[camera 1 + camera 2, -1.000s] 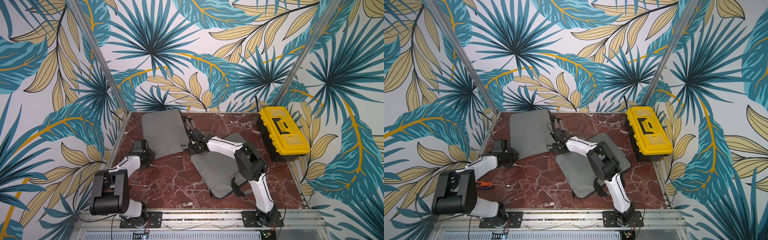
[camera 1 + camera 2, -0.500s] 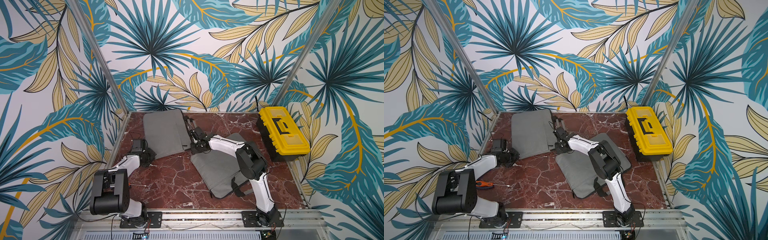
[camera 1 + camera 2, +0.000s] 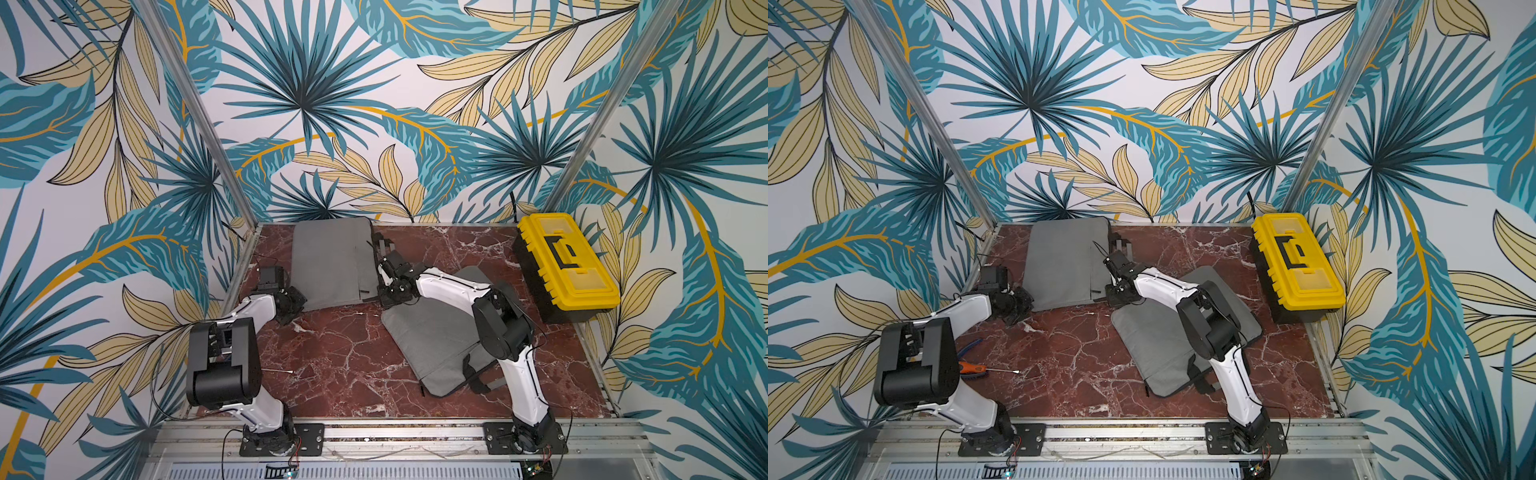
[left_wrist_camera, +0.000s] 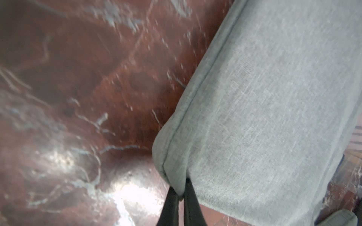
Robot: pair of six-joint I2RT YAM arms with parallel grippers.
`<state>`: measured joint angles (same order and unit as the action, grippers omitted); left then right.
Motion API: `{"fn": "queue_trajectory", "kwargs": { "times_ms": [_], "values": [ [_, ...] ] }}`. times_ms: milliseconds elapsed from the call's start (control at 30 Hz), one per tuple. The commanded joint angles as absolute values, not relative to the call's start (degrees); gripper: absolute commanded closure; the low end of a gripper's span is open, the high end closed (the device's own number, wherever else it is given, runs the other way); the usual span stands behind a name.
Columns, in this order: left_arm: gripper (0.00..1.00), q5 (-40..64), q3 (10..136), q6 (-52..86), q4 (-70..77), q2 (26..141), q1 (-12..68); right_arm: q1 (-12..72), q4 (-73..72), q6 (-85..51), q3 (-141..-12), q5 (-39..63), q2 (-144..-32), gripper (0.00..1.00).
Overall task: Open the zippered laptop bag and take out the laptop
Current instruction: Unzip the zipper on the zippered laptop bag.
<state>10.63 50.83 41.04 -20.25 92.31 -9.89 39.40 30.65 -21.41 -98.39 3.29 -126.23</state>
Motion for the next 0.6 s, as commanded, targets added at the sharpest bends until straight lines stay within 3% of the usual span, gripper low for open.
{"fn": "queue_trajectory", "kwargs": {
  "times_ms": [0,367,567],
  "values": [
    [1.00,3.41,55.29,38.47,-20.38,93.70,-12.75,40.11,35.24,-22.70,-99.95,0.72,-127.59,1.00],
    [0.96,3.67,60.76,36.34,-21.62,96.34,-15.98,44.33,35.42,-24.49,-102.13,2.99,-130.51,1.00],
    [0.77,5.06,59.92,36.45,-21.66,95.84,-16.34,45.00,35.67,-24.52,-102.48,3.38,-131.12,1.00]
  ]
}}
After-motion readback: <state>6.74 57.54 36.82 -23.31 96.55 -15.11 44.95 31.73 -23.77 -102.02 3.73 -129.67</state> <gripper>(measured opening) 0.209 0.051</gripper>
